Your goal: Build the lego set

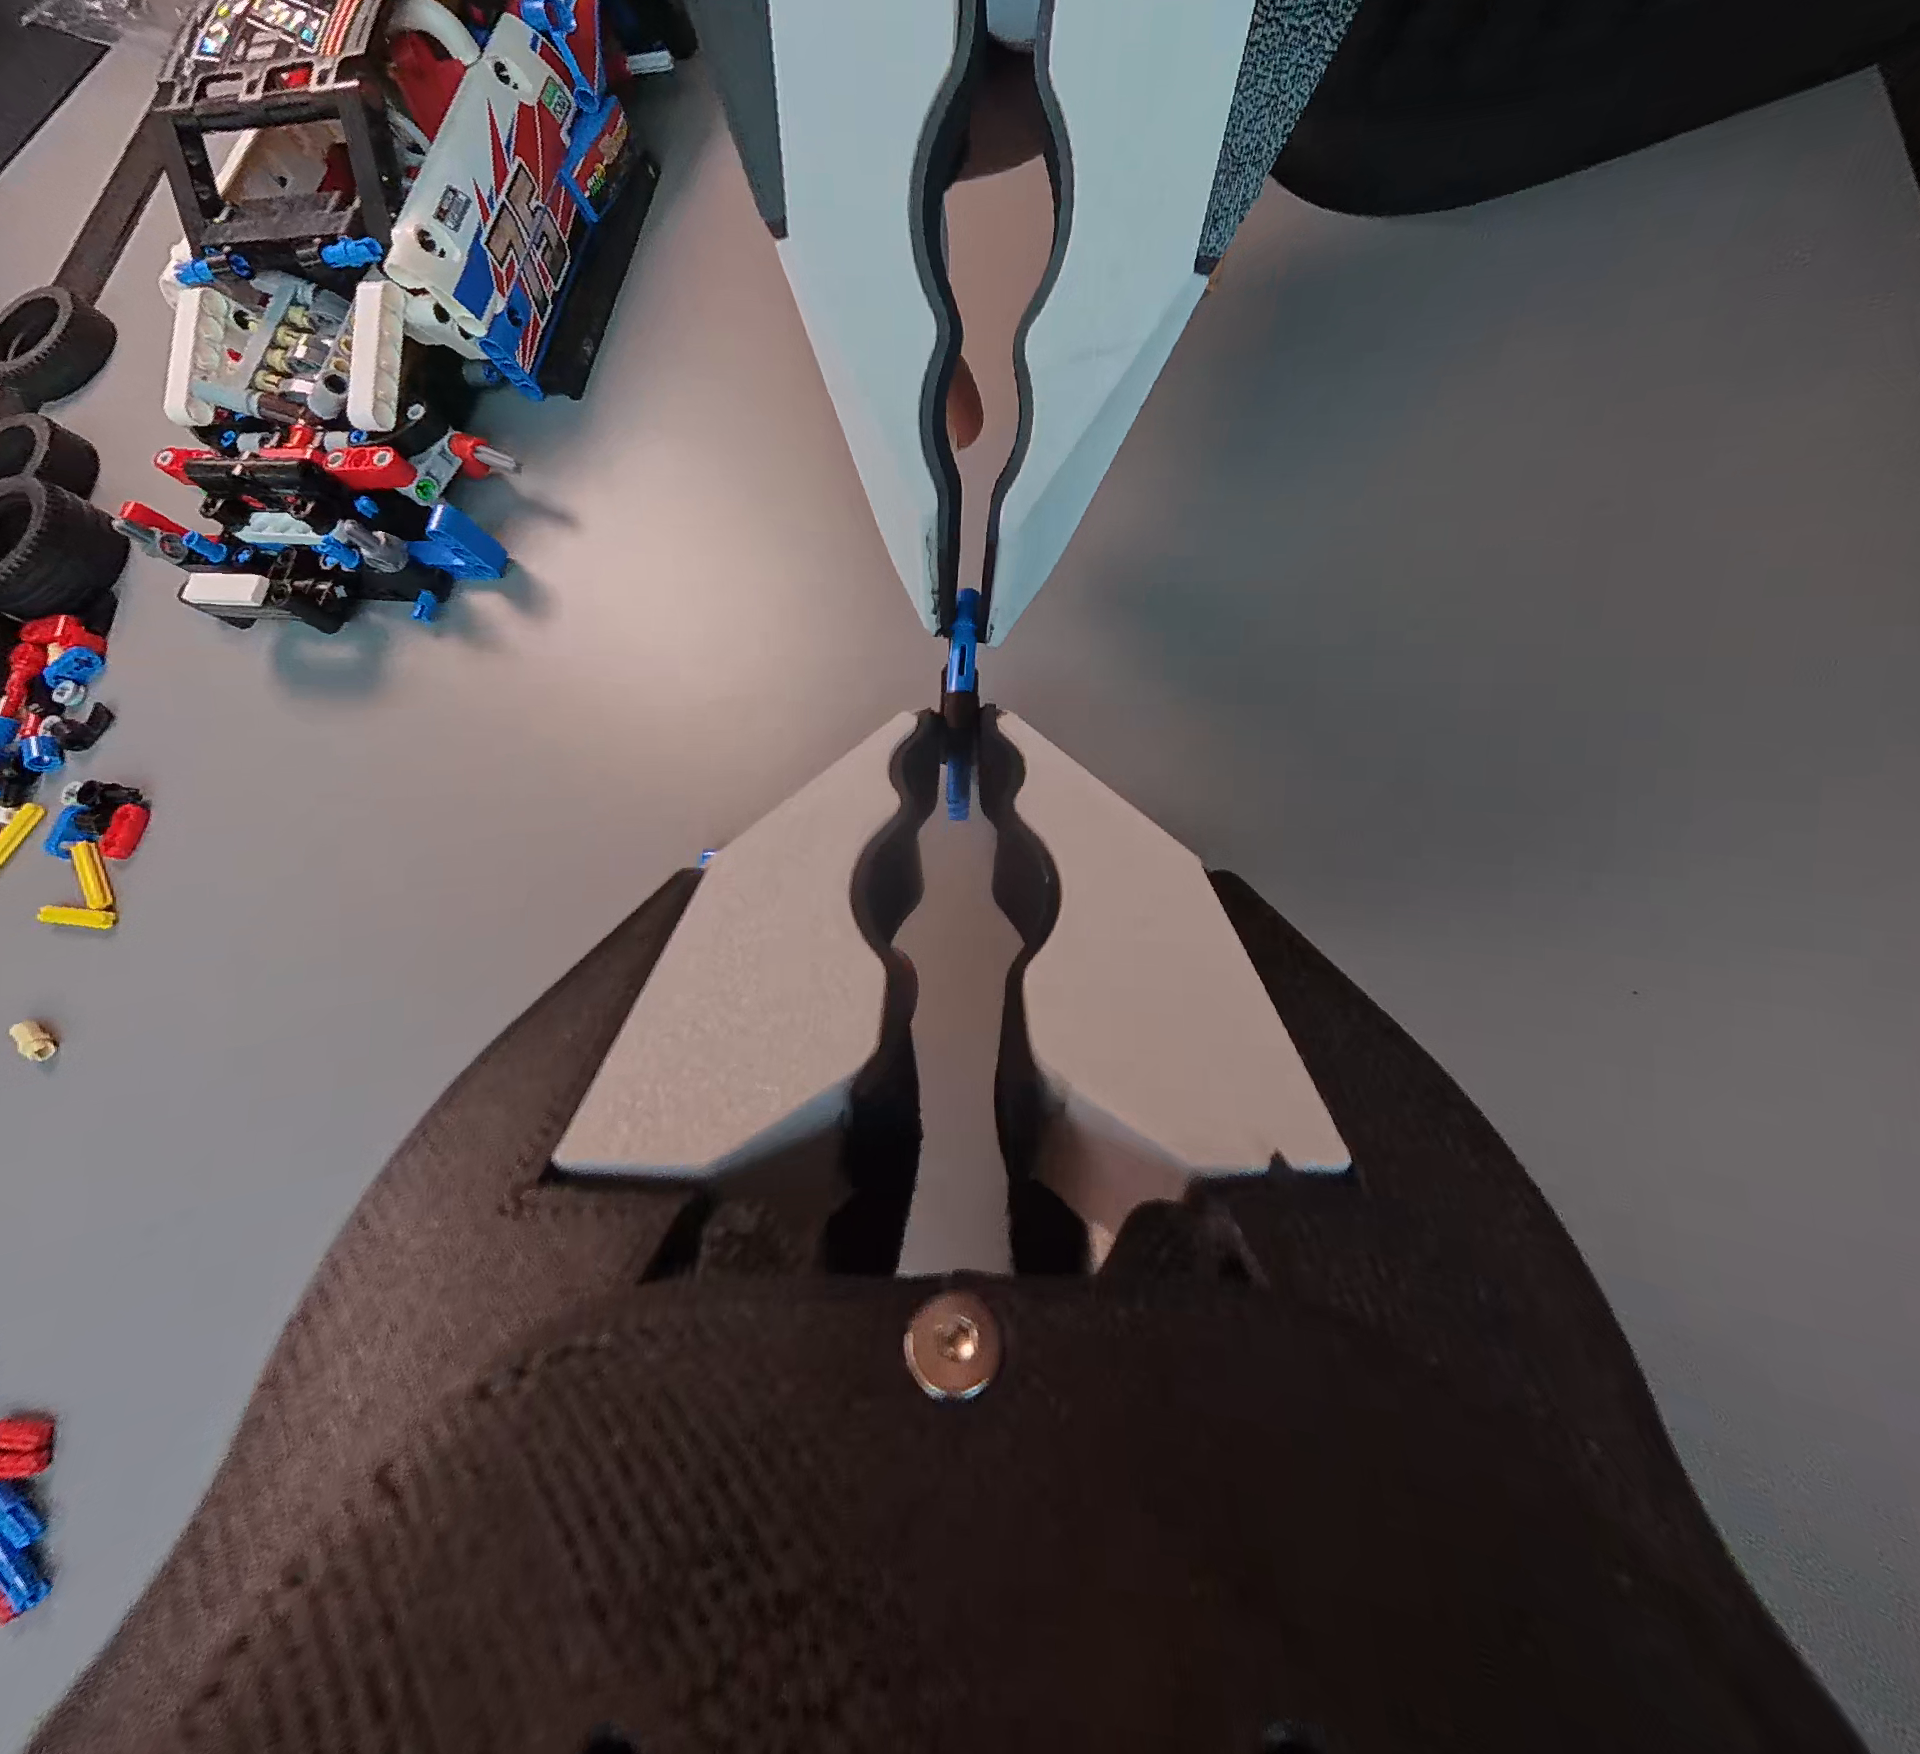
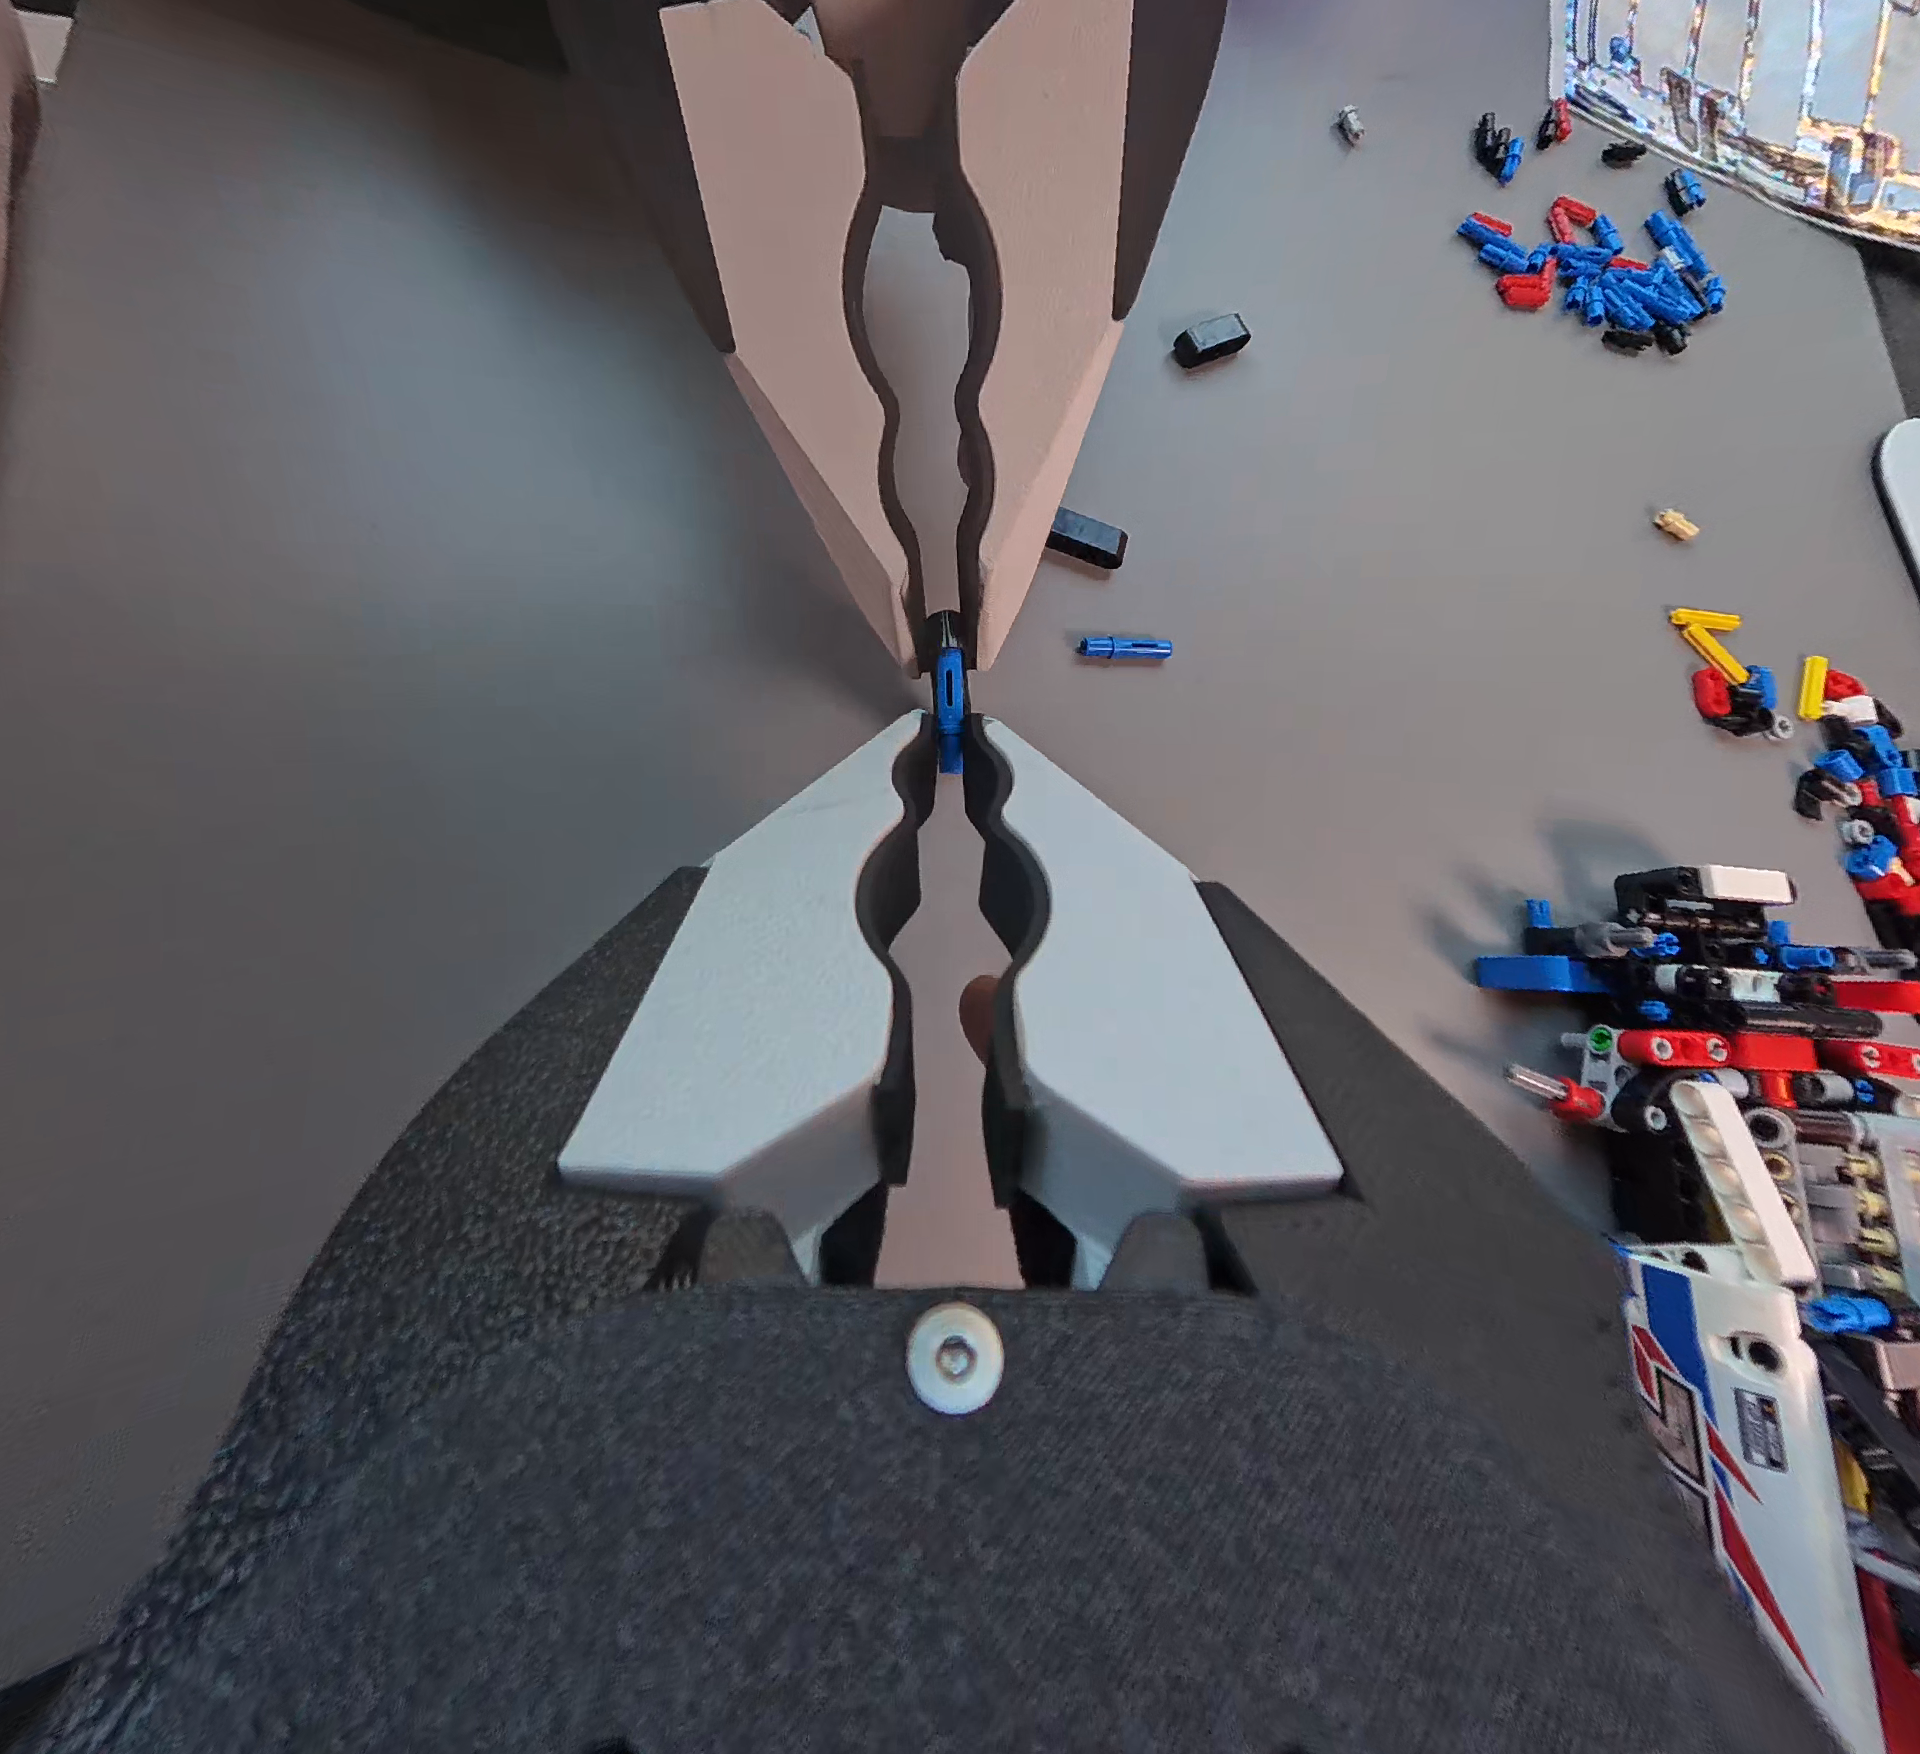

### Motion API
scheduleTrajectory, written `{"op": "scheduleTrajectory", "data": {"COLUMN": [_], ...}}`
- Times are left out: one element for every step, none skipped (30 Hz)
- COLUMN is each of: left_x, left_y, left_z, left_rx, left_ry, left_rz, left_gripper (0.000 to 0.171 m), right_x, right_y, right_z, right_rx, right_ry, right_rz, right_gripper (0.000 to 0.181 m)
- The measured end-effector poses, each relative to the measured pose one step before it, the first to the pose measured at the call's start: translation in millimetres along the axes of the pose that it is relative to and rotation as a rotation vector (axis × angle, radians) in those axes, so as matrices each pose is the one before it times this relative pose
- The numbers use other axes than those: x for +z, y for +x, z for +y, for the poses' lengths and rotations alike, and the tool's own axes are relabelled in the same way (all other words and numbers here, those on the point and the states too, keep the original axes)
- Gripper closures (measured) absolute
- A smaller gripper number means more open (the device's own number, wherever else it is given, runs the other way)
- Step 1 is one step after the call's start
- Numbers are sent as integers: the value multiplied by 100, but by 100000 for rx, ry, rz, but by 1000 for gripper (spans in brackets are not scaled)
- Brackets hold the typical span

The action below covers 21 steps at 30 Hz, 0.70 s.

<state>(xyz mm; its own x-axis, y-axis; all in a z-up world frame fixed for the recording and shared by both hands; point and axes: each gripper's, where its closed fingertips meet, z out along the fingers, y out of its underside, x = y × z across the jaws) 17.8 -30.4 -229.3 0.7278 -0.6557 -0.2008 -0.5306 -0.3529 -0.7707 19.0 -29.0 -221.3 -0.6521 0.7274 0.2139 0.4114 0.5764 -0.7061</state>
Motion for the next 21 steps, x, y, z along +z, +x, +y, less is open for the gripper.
{"op": "scheduleTrajectory", "data": {"left_x": [41, 20, 12, 45, 36, 5, 48, 64, 90, 48, 48, 67, 70, 4, 1, 11, 0, 3, 11, 6, -7], "left_y": [39, 8, -5, 40, 44, 10, 46, -2, 23, -69, -29, 19, 5, -3, -27, 3, -10, 37, -6, -59, -28], "left_z": [24, 9, 1, -37, -15, 23, -73, -109, 48, 47, 25, -53, -53, 4, 38, -15, 28, -27, 17, 13, -17], "left_rx": [537, 937, 974, 782, 1327, 1986, 1722, 862, 1521, 2435, 2635, 1198, -248, 30, 8, -153, 483, 189, 138, 1074, 827], "left_ry": [-433, -672, -917, -814, -1300, -1715, -1143, -669, -1699, -1801, -1572, -700, 61, -3, -183, 80, -225, -42, -174, -257, -265], "left_rz": [-334, -614, -811, -546, -380, -782, -959, -1064, -794, -1460, -1124, -581, 20, 86, -241, -226, -407, -133, -502, -1273, -1092], "left_gripper": [166, 166, 166, 166, 166, 166, 166, 166, 166, 166, 166, 166, 166, 166, 166, 166, 166, 166, 166, 166, 166], "right_x": [-29, -75, -108, -63, 102, 73, -80, -170, -150, -87, -65, -29, 23, 39, 9, 29, 85, 76, 33, -32, -90], "right_y": [-21, -3, 2, 7, -94, -106, -69, 2, 33, 31, -5, -42, -17, -20, 15, 48, 26, -49, -41, 31, 34], "right_z": [-32, -75, -97, 39, 209, 48, 3, 42, -9, -46, -67, 60, 163, 60, -66, 0, 82, 23, 15, -42, -129], "right_rx": [493, -2, -317, -580, -1538, -1560, -514, 74, 238, 462, 855, 1384, 593, 505, 1054, 951, 21, 205, 333, 1370, 2082], "right_ry": [939, 1128, 696, -868, -2414, -1387, -893, -756, -183, 101, 526, -231, -844, 108, 937, 521, -140, -33, 67, 696, 1358], "right_rz": [-468, -262, -37, 94, 128, 463, -25, -131, 22, 76, -314, -894, -448, -355, -263, -117, 196, -141, -385, -441, -798], "right_gripper": [179, 179, 179, 179, 179, 179, 179, 179, 180, 179, 180, 180, 180, 180, 180, 180, 180, 180, 180, 180, 180]}}
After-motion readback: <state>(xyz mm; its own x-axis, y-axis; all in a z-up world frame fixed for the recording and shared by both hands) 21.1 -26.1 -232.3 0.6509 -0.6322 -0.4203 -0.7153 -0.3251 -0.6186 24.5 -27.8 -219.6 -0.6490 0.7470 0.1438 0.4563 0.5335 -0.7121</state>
